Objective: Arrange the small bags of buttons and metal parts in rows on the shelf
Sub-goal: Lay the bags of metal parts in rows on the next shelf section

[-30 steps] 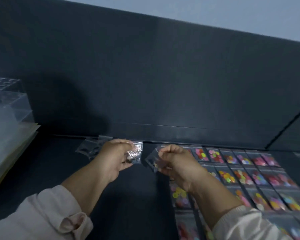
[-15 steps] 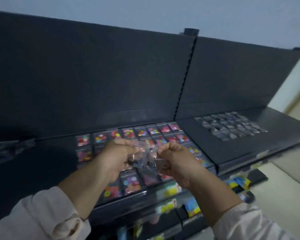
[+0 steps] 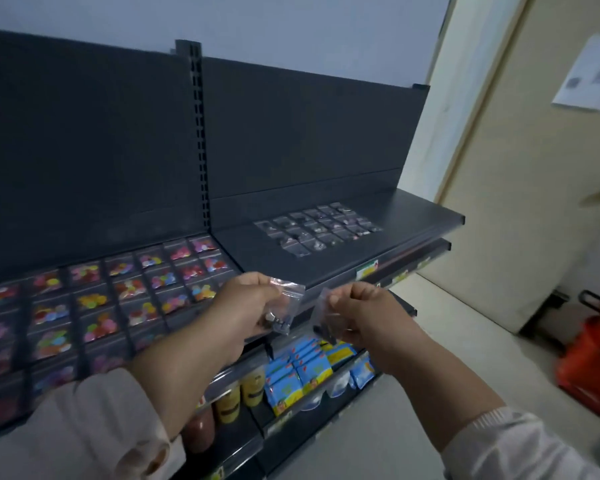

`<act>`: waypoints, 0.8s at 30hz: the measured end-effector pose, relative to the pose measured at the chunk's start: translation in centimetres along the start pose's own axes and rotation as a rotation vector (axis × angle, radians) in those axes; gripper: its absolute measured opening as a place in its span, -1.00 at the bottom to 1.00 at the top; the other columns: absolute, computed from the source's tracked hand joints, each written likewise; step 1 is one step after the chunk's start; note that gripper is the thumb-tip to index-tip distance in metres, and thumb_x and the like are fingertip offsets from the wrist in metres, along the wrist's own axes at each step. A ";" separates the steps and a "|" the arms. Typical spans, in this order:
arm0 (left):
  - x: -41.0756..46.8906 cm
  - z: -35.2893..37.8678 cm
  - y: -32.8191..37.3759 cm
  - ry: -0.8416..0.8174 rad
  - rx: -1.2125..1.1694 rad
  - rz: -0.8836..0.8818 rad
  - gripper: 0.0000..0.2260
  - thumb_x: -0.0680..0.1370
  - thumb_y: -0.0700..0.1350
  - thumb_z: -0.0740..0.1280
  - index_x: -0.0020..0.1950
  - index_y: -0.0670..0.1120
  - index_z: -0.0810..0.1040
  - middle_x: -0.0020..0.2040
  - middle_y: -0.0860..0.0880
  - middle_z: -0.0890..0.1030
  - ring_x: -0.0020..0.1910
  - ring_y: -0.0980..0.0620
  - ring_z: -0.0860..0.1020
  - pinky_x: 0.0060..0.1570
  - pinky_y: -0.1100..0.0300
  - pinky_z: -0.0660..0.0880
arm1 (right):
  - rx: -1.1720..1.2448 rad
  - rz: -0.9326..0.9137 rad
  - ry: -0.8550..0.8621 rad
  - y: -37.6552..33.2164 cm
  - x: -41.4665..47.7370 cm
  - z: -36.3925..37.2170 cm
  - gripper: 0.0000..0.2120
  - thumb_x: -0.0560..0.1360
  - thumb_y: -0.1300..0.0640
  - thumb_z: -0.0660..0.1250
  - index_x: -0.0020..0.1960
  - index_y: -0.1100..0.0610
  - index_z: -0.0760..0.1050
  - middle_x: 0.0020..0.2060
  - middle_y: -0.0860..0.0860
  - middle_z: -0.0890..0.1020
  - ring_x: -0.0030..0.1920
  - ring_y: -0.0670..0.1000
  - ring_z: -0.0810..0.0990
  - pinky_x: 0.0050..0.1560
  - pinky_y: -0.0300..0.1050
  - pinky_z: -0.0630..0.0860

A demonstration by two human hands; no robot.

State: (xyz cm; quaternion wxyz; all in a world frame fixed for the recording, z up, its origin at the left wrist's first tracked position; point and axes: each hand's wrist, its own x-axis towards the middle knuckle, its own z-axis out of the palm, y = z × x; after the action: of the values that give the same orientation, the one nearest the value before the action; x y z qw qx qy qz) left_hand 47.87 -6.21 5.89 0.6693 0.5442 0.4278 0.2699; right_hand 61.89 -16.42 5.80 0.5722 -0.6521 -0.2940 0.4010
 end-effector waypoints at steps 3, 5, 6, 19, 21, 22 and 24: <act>1.8 2.1 0.5 0.010 0.040 0.026 -0.91 0.55 -0.24 0.29 -0.14 -0.12 0.52 -0.21 -0.09 0.63 -0.30 0.01 0.54 -0.25 0.18 0.46 | -0.020 -0.013 0.053 0.1 1.1 -2.5 -0.80 0.54 0.28 0.26 -0.26 0.15 0.50 -0.38 0.10 0.60 -0.30 0.07 0.52 -0.31 -0.17 0.52; 3.4 3.1 0.7 0.018 0.066 0.030 -0.90 0.52 -0.26 0.30 -0.18 -0.11 0.51 -0.20 -0.12 0.60 -0.28 -0.01 0.51 -0.28 0.19 0.44 | -0.023 -0.012 0.079 0.2 2.2 -3.7 -0.81 0.53 0.29 0.27 -0.25 0.15 0.49 -0.40 0.05 0.60 -0.27 0.06 0.54 -0.30 -0.18 0.52; 4.4 3.5 0.8 0.020 0.078 0.030 -0.88 0.51 -0.27 0.30 -0.21 -0.10 0.50 -0.20 -0.13 0.60 -0.24 -0.03 0.51 -0.27 0.19 0.44 | -0.027 -0.014 0.085 0.2 2.9 -4.2 -0.82 0.53 0.29 0.27 -0.24 0.15 0.49 -0.41 0.03 0.60 -0.30 0.05 0.55 -0.31 -0.19 0.51; 17.8 5.5 2.1 0.033 0.171 0.057 -0.90 0.50 -0.31 0.29 -0.16 -0.14 0.53 -0.21 -0.10 0.65 -0.20 -0.04 0.60 -0.06 0.06 0.53 | -0.194 -0.046 0.079 -1.6 18.2 -7.1 -0.88 0.54 0.25 0.28 -0.16 0.21 0.52 -0.20 0.23 0.66 -0.29 0.09 0.55 -0.20 -0.05 0.47; 19.2 5.6 1.9 0.051 0.154 0.034 -0.86 0.53 -0.31 0.25 -0.18 -0.13 0.52 -0.24 -0.08 0.63 -0.27 -0.02 0.57 -0.08 0.05 0.54 | -0.201 -0.059 0.054 -1.5 20.2 -7.3 -0.89 0.54 0.25 0.27 -0.15 0.21 0.52 -0.19 0.23 0.66 -0.25 0.10 0.55 -0.21 -0.05 0.46; 19.8 5.7 1.7 0.068 0.150 0.022 -0.84 0.54 -0.30 0.23 -0.19 -0.12 0.51 -0.26 -0.08 0.62 -0.30 -0.01 0.55 -0.13 0.07 0.54 | -0.204 -0.062 0.037 -1.4 21.1 -7.4 -0.88 0.54 0.25 0.27 -0.16 0.21 0.51 -0.22 0.21 0.65 -0.26 0.09 0.53 -0.22 -0.06 0.45; 20.7 6.0 1.3 0.105 0.150 -0.008 -0.82 0.55 -0.30 0.21 -0.20 -0.11 0.51 -0.28 -0.07 0.58 -0.34 0.03 0.50 -0.22 0.14 0.51 | -0.232 -0.062 -0.003 -1.2 22.8 -7.6 -0.86 0.55 0.24 0.26 -0.19 0.17 0.50 -0.27 0.15 0.62 -0.32 0.06 0.50 -0.27 -0.10 0.43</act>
State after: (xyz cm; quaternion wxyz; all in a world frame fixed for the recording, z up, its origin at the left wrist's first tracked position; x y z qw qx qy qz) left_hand 63.29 8.31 1.63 0.6044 0.5763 0.4835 0.2623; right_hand 80.04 -0.86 2.88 0.5046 -0.7040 -0.3592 0.3475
